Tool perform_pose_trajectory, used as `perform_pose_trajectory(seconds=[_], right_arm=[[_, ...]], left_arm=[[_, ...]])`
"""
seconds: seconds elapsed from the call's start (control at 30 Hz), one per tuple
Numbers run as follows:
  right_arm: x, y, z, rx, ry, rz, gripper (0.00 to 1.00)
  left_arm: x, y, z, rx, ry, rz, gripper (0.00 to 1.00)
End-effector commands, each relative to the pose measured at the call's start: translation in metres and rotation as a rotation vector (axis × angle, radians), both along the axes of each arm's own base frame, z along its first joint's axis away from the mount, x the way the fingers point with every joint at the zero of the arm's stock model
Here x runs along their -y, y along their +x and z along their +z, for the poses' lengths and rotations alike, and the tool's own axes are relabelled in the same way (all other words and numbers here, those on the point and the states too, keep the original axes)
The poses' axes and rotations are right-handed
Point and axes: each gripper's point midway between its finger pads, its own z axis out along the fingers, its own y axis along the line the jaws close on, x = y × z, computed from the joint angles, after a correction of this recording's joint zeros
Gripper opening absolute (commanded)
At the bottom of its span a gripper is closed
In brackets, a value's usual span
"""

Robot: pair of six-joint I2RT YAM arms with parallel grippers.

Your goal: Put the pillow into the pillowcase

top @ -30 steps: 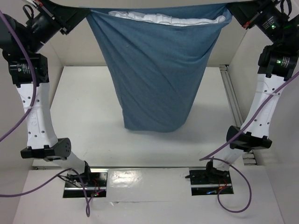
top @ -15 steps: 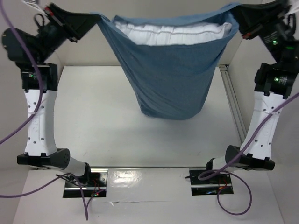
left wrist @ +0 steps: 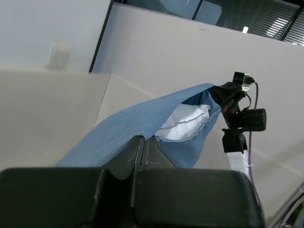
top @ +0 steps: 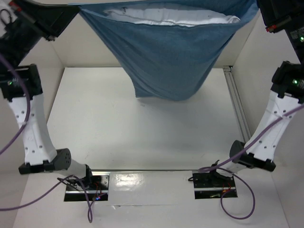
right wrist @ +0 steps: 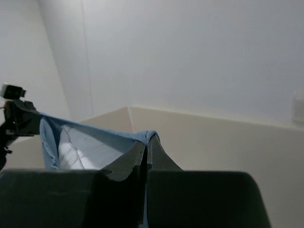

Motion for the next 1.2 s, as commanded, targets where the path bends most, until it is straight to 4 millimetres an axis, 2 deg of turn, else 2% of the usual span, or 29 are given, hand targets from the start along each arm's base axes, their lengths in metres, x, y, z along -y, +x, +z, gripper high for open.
perform_pose_trajectory(seconds=[0.0,0.03,0.07,0.1,0.13,0.17,0.23,0.3,0.33,0.37,0.4,0.43,0.47,0.5,0.53,0.57,0.6,0.63,0.67,0.73,0.77,0.8,0.83,0.87,0.9,0.97,1.0,1.1,1.17], right_arm=[[0.009,-0.039,0.036,0.195,0.030,-0.087,0.00],[0.015,-0.011,0.012,0.111,0.018,-0.035,0.00],[0.016,0.004,-0.003,0.072,0.013,-0.013,0.00],[0.014,0.014,-0.018,0.030,0.012,0.008,0.00],[0.016,0.046,-0.051,-0.060,0.032,0.029,0.00],[0.000,0.059,-0.069,-0.094,-0.008,0.054,0.00],[-0.019,0.087,-0.100,-0.184,-0.017,0.090,0.00],[-0.047,0.096,-0.113,-0.220,-0.024,0.176,0.00],[-0.053,0.101,-0.112,-0.219,-0.026,0.193,0.00],[-0.058,0.089,-0.089,-0.164,-0.032,0.195,0.00],[-0.058,0.082,-0.075,-0.128,-0.034,0.188,0.00],[-0.059,0.072,-0.058,-0.089,-0.030,0.185,0.00],[-0.056,0.043,-0.022,0.012,-0.026,0.167,0.00],[-0.051,0.034,-0.009,0.046,-0.015,0.156,0.00],[-0.048,0.023,0.002,0.087,-0.010,0.147,0.00],[-0.048,-0.002,0.016,0.144,-0.011,0.136,0.00],[-0.044,-0.010,0.024,0.185,0.003,0.109,0.00],[-0.043,-0.016,0.026,0.194,0.012,0.102,0.00],[-0.044,-0.019,0.023,0.181,0.016,0.102,0.00],[-0.038,-0.005,0.014,0.154,0.005,0.066,0.00],[-0.037,-0.002,0.011,0.139,0.005,0.059,0.00],[-0.039,0.014,-0.007,0.081,-0.001,0.086,0.00],[-0.041,0.022,-0.014,0.065,0.003,0.095,0.00],[-0.042,0.040,-0.029,0.018,0.007,0.112,0.00],[-0.047,0.063,-0.051,-0.056,0.014,0.145,0.00],[-0.054,0.082,-0.071,-0.099,-0.001,0.159,0.00],[-0.058,0.087,-0.079,-0.120,-0.012,0.158,0.00],[-0.066,0.116,-0.111,-0.202,-0.035,0.121,0.00],[-0.068,0.131,-0.129,-0.257,-0.038,0.125,0.00]], left_arm=[[-0.013,-0.070,0.053,0.301,-0.026,0.143,0.00],[-0.011,-0.053,0.041,0.256,-0.014,0.110,0.00],[-0.008,-0.045,0.033,0.225,-0.012,0.090,0.00],[-0.002,-0.027,0.016,0.165,-0.015,0.059,0.00],[0.003,-0.011,0.002,0.121,-0.011,0.044,0.00],[0.009,0.000,-0.011,0.088,-0.002,0.032,0.00],[0.019,0.028,-0.039,0.012,0.014,0.021,0.00],[0.021,0.039,-0.048,-0.023,0.018,0.001,0.00],[0.022,0.041,-0.043,-0.014,0.020,-0.013,0.00],[0.019,0.039,-0.036,0.001,0.022,-0.014,0.00],[0.018,0.032,-0.026,0.030,0.027,-0.019,0.00],[0.011,0.005,0.005,0.125,0.030,0.006,0.00],[0.006,-0.005,0.017,0.145,0.021,0.016,0.00],[0.001,-0.020,0.031,0.194,0.019,0.033,0.00],[-0.020,-0.032,0.042,0.232,0.018,0.106,0.00],[-0.030,-0.035,0.043,0.224,-0.005,0.131,0.00],[-0.024,-0.082,0.060,0.302,-0.040,0.143,0.00],[-0.025,-0.091,0.061,0.338,-0.055,0.164,0.00],[-0.029,-0.088,0.058,0.330,-0.061,0.192,0.00],[-0.027,-0.084,0.055,0.316,-0.051,0.211,0.00],[-0.024,-0.073,0.049,0.285,-0.061,0.182,0.00],[-0.022,-0.063,0.043,0.260,-0.054,0.168,0.00],[-0.020,-0.052,0.036,0.239,-0.038,0.153,0.00],[-0.013,-0.029,0.023,0.188,-0.042,0.115,0.00],[-0.010,-0.015,0.013,0.145,-0.040,0.102,0.00],[-0.004,0.005,-0.003,0.103,-0.028,0.079,0.00],[-0.004,0.022,-0.017,0.061,-0.024,0.079,0.00],[-0.003,0.047,-0.040,-0.005,-0.013,0.072,0.00],[-0.005,0.057,-0.047,-0.023,-0.007,0.079,0.00]])
